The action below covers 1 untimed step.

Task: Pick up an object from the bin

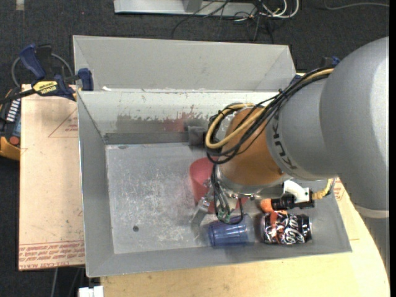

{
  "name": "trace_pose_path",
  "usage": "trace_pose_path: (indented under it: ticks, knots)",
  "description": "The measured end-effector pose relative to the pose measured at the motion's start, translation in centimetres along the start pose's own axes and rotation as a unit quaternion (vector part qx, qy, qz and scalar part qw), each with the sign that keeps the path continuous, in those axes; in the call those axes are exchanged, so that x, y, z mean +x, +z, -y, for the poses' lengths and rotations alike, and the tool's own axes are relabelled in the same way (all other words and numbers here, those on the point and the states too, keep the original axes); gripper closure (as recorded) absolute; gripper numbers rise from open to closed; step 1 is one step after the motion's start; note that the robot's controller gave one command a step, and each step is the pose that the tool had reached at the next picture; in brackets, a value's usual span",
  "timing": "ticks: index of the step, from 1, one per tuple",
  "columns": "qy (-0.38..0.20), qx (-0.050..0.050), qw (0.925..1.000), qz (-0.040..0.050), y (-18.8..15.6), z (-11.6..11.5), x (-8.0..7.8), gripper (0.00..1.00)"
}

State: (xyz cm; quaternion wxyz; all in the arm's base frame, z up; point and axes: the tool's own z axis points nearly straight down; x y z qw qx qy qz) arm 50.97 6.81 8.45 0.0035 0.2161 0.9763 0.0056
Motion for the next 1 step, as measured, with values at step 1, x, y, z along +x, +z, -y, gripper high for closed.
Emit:
trace_pose_path:
  ticks: [1]
  knots:
    - [0.0, 0.001, 1.0, -0.0012, -0.6, 0.04, 0.05, 1.0]
